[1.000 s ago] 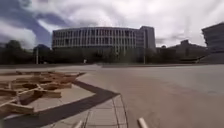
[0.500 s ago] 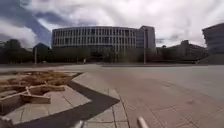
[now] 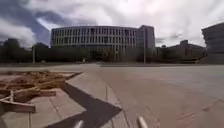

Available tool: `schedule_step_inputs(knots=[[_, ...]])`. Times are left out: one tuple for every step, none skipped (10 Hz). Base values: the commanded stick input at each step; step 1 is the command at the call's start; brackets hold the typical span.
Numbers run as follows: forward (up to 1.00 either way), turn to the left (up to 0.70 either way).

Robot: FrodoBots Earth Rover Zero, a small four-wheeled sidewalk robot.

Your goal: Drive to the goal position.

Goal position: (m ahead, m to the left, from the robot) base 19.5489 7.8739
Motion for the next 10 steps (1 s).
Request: schedule_step_inputs(knots=[[0.7, 0.35], [0.7, 0.35], [0.7, 0.35], [0.7, 0.35], [0.7, 0.35], [0.7, 0.23], [0.7, 0.02], [0.7, 0.0], [0.7, 0.0], [0.7, 0.0]])
